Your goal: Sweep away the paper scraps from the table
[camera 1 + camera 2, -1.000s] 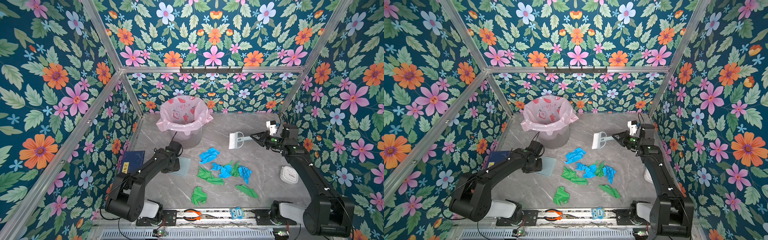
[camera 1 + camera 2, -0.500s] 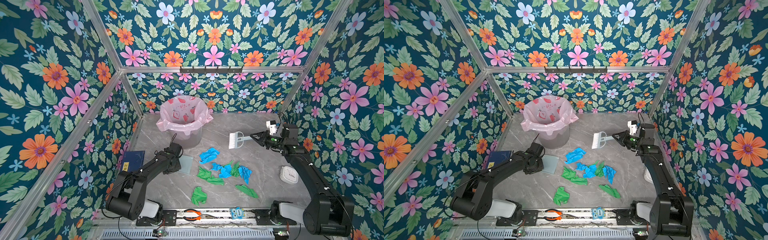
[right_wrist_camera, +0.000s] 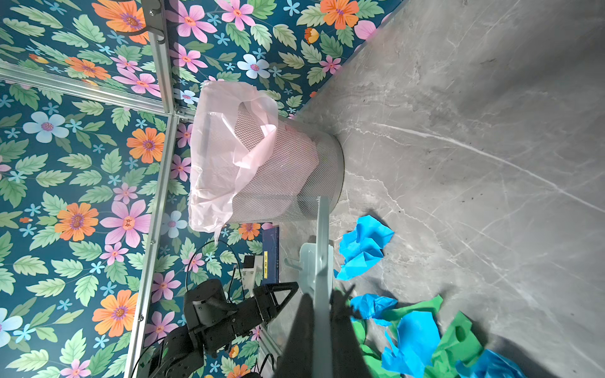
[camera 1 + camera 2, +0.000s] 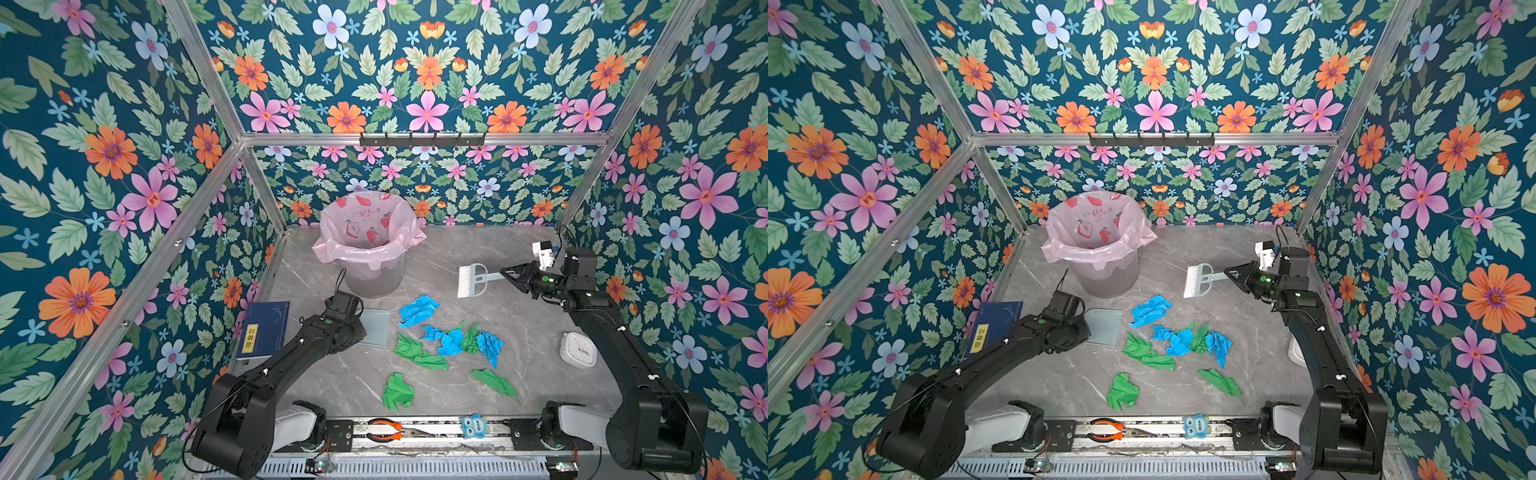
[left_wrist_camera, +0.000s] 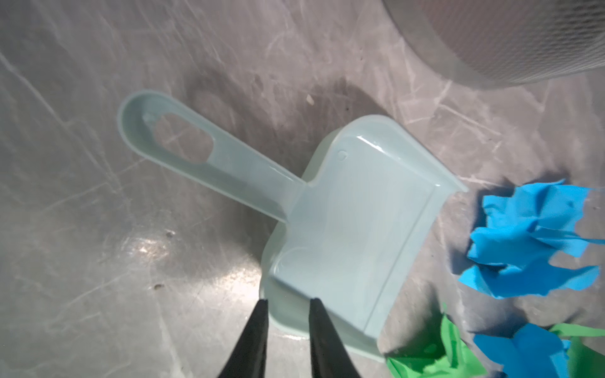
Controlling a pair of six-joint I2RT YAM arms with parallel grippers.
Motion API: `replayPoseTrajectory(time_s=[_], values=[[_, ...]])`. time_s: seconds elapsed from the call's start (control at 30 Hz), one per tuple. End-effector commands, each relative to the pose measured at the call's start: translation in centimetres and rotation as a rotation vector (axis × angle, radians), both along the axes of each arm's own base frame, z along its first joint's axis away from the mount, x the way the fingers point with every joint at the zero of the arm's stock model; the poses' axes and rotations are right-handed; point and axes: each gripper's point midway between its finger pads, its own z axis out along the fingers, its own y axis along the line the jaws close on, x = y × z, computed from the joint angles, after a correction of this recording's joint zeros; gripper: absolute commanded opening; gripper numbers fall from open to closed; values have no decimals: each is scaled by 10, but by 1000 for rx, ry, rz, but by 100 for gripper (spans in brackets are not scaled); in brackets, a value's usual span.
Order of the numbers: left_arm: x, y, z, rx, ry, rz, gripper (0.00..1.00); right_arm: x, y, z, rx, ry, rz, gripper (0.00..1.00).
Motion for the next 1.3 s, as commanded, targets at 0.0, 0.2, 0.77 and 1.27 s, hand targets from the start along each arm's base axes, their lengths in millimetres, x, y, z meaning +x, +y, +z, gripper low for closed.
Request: replayPoseTrajectory(time_s=[0.0, 0.2, 0.77, 1.27], values=[[-11, 10, 0, 29, 5, 21, 28, -3, 2, 3, -1, -16, 16, 0], [-22, 13, 5, 85, 5, -30, 35, -3, 2, 4, 1, -19, 19, 0], [51, 87, 37, 336, -65, -18, 54, -5, 2, 2, -12, -15, 12, 0], [48, 64, 36, -118, -333, 100, 62, 1, 5, 0, 0, 2, 28, 0]])
